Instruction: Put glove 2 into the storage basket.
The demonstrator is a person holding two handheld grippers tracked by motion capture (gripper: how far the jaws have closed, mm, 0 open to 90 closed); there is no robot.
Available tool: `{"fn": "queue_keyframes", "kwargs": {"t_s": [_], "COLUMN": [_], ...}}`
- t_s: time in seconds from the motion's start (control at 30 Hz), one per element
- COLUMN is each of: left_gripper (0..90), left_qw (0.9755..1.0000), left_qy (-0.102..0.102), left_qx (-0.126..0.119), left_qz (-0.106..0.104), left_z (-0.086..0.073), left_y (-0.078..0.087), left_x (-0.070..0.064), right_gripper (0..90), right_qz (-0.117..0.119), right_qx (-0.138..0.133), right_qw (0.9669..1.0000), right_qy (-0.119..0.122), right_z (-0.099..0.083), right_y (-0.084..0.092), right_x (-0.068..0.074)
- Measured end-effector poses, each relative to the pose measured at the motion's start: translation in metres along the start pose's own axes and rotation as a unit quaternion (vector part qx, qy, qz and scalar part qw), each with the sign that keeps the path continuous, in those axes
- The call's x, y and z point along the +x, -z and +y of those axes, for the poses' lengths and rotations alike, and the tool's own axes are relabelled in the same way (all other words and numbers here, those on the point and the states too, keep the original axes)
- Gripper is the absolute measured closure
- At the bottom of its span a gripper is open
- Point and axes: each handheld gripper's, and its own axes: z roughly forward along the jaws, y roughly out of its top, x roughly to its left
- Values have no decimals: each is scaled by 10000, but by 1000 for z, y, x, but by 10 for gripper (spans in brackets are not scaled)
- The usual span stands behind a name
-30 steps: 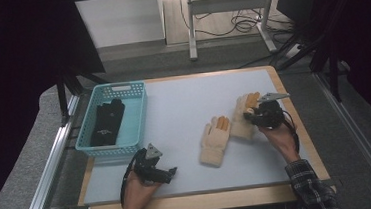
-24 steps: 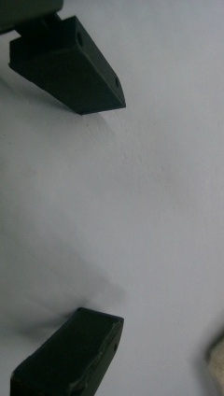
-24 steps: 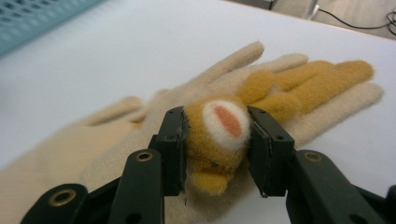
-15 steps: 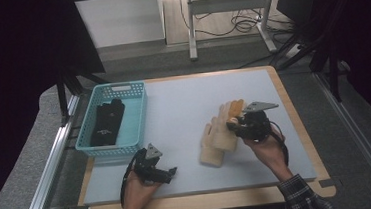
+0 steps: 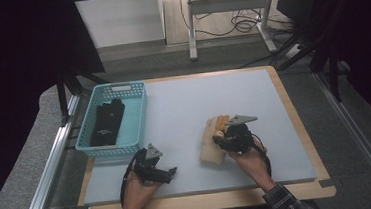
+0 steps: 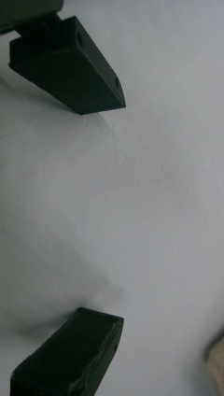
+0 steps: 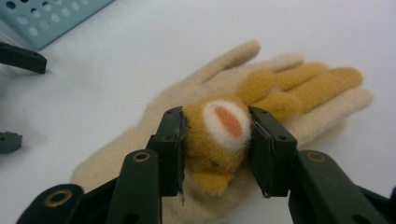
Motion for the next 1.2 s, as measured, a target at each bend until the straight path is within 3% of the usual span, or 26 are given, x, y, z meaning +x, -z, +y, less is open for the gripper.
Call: {"fn": "queue_keyframes", "kwargs": {"t_s": [0.17, 0.3, 0.37, 0.5, 0.7, 0.8, 0.97, 1.2], "left_gripper": [9, 9, 9, 9, 9, 9, 9, 9], "left_qw": [10000, 10000, 10000, 10000, 10000, 10000, 10000, 10000], "left_qy": [4, -10, -9, -15, -7, -8, -10, -6], "left_qx": [-2, -2, -2, -1, 1, 2, -1, -5], "left_qz": [1, 5, 5, 7, 3, 2, 4, 6], "left_z": [0, 0, 0, 0, 0, 0, 0, 0], "left_y": [0, 0, 0, 0, 0, 0, 0, 0], "left_x": [0, 0, 0, 0, 0, 0, 0, 0], "right_gripper": [485, 417, 409, 414, 702, 818, 864, 864], "right_qz": [71, 160, 91, -23, -47, 135, 420, 528], "right_qx": [-2, -63, -154, -58, 154, 252, 326, 348], "right_qw": [9999, 9998, 9998, 9998, 9998, 9995, 9982, 9968], "right_qy": [-86, -39, -9, 164, 94, 110, 267, 486], "right_z": [-6, 1, 4, 4, -14, -25, -37, -37], "right_y": [-7, 6, 15, 24, 26, 23, 14, -3], "right_x": [-2, -9, -17, -31, -47, -49, -39, -21]}}
